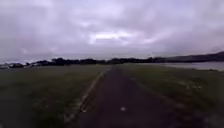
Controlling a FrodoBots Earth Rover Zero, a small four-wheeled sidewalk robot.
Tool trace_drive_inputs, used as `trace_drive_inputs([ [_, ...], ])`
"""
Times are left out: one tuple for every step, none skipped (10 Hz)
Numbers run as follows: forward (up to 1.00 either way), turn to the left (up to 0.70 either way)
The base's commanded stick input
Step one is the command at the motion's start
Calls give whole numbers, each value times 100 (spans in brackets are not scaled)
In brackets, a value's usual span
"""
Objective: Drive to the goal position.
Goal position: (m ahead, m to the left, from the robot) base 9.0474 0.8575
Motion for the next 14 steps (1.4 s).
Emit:
trace_drive_inputs([
  [85,0],
  [85,0],
  [85,0],
  [85,0],
  [85,0],
  [85,0],
  [85,0],
  [85,0],
  [85,0],
  [85,0],
  [85,0],
  [85,0],
  [85,0],
  [85,0],
])
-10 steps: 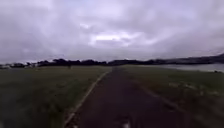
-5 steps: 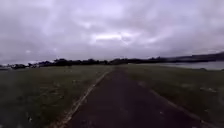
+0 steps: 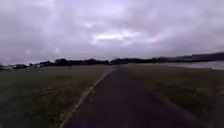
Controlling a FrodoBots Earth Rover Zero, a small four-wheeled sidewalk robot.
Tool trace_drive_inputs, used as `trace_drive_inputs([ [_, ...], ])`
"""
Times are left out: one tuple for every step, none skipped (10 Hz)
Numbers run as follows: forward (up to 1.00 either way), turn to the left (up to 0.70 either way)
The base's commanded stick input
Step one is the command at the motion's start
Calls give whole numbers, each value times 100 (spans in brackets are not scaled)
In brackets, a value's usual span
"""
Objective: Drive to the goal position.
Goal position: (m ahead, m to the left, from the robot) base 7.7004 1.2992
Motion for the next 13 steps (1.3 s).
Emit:
trace_drive_inputs([
  [85,0],
  [85,0],
  [85,0],
  [85,0],
  [85,0],
  [85,0],
  [85,0],
  [85,0],
  [85,0],
  [85,0],
  [85,0],
  [85,0],
  [85,0],
])
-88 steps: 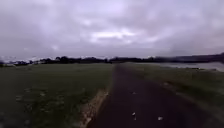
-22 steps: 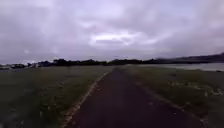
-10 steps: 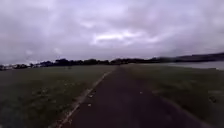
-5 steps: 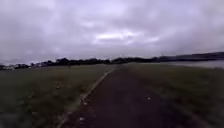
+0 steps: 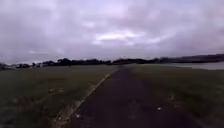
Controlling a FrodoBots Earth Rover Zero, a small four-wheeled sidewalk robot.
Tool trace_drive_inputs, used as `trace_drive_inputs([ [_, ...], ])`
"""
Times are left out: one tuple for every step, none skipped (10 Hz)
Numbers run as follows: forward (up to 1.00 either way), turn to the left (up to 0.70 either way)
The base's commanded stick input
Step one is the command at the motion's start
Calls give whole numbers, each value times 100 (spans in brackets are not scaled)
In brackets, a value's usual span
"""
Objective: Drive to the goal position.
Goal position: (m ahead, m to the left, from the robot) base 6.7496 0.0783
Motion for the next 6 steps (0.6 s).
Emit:
trace_drive_inputs([
  [85,0],
  [85,0],
  [85,0],
  [85,0],
  [85,0],
  [85,0],
])
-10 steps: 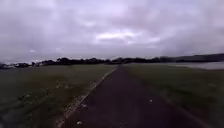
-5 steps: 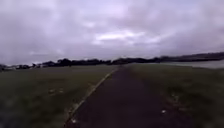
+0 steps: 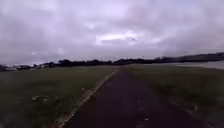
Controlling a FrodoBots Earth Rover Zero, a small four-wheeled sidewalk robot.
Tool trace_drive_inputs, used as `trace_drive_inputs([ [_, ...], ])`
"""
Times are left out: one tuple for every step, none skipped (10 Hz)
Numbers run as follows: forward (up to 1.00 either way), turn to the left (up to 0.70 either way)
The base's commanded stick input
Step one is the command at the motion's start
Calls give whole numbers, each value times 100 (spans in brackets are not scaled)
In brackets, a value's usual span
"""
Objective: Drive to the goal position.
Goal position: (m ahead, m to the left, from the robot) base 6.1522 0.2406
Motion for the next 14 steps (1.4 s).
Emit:
trace_drive_inputs([
  [85,0],
  [85,0],
  [85,0],
  [85,0],
  [85,0],
  [85,0],
  [85,0],
  [85,0],
  [85,0],
  [85,0],
  [85,0],
  [85,-34],
  [85,-34],
  [85,-34],
])
